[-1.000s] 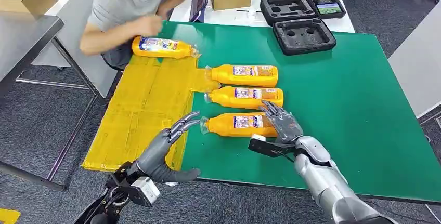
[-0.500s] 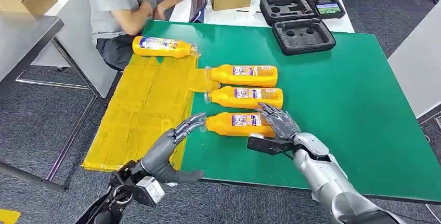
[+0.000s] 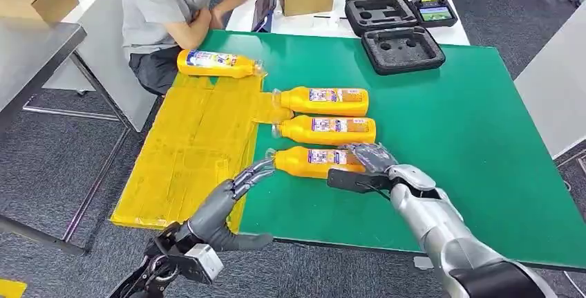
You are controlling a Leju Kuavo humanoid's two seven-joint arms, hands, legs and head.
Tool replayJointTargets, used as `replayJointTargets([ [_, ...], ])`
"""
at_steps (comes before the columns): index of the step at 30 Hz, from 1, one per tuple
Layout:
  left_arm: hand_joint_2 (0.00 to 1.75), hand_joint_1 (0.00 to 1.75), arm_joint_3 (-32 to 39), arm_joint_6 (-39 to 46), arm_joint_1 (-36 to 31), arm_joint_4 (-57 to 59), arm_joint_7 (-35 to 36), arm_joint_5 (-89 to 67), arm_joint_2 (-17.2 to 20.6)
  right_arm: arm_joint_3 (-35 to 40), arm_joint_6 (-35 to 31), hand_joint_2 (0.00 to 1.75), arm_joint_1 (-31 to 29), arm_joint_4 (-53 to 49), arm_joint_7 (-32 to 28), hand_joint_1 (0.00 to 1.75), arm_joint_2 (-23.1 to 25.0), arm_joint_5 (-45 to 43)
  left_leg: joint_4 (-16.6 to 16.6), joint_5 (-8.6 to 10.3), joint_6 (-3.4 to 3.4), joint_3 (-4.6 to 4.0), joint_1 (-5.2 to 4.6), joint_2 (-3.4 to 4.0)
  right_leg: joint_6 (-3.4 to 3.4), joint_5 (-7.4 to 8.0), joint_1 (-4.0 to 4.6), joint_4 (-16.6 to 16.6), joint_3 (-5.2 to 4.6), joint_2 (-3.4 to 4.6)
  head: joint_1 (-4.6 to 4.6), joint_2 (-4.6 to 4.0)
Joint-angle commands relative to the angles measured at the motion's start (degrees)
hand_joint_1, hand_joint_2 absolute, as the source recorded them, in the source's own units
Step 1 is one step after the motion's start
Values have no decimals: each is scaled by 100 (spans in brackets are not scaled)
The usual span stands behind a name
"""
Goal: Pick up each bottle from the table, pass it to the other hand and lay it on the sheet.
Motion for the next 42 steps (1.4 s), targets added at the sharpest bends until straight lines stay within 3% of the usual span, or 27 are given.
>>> replayJointTargets([
  [1, 175, 0, 247, -55, 88, 45, 13, -203, -174, 279, 118, 175, -38, 575, -89, 175, 157, -31, -4, -5, 2, 16, 8, 1, -12, -2, 11, -11, 21, -4, 0, -2],
  [4, 175, 0, 255, -55, 91, 51, 13, -187, -184, 55, 163, 175, -9, 533, -426, 175, 212, -342, -4, -4, 2, 17, 6, -4, -11, -3, 8, -10, 23, -9, 0, 0],
  [6, 175, 0, 283, 69, 91, 70, 13, -188, -235, -506, 304, 175, 87, 441, -1114, 175, 263, -1078, -6, -3, 2, 17, 4, -5, -10, -3, 7, -10, 23, -9, 0, 0],
  [13, 175, 0, 524, 392, 145, -160, 13, 98, -501, -1094, -6, 175, 271, 213, -1562, 175, 314, -1829, 1, -6, 3, 3, 4, -4, -9, -5, 7, -3, 10, -7, 0, 0],
  [22, 175, 0, 570, 1315, -172, -68, 13, 1041, -508, -1191, -229, 175, 646, -191, -1635, 175, 286, -2584, 0, 0, 1, -22, 1, -10, -7, -3, 3, -1, -14, -12, 0, 0],
  [27, 175, 0, 638, 1357, -191, -110, 13, 1260, -553, -1189, -216, 175, 726, -350, -1635, 175, 287, -2762, 4, -6, 2, -19, 3, -4, -10, -6, 6, 1, -12, -8, -2, 0],
  [30, 175, 0, 1286, 720, -265, 460, 13, 2671, -967, -1061, 416, 175, 1341, -1683, -1635, 175, 256, -4796, 3, -6, 3, -19, 4, -6, -9, -6, 7, -2, -11, -10, 0, 0],
  [32, 175, 0, 1375, 559, -445, 1002, 13, 2775, -1058, -887, 472, 175, 1528, -2068, -1635, 175, 246, -5225, -4, -3, 3, -17, 1, -11, -9, -6, 4, -5, -8, -15, 0, 0],
  [42, 175, 0, 1389, 448, -502, 1236, 13, 2900, -1100, -844, 492, 175, 1571, -2198, -1635, 175, 247, -5329, 1, -5, 2, -23, 1, -5, -10, -6, 4, -1, -16, -12, 0, 0],
])
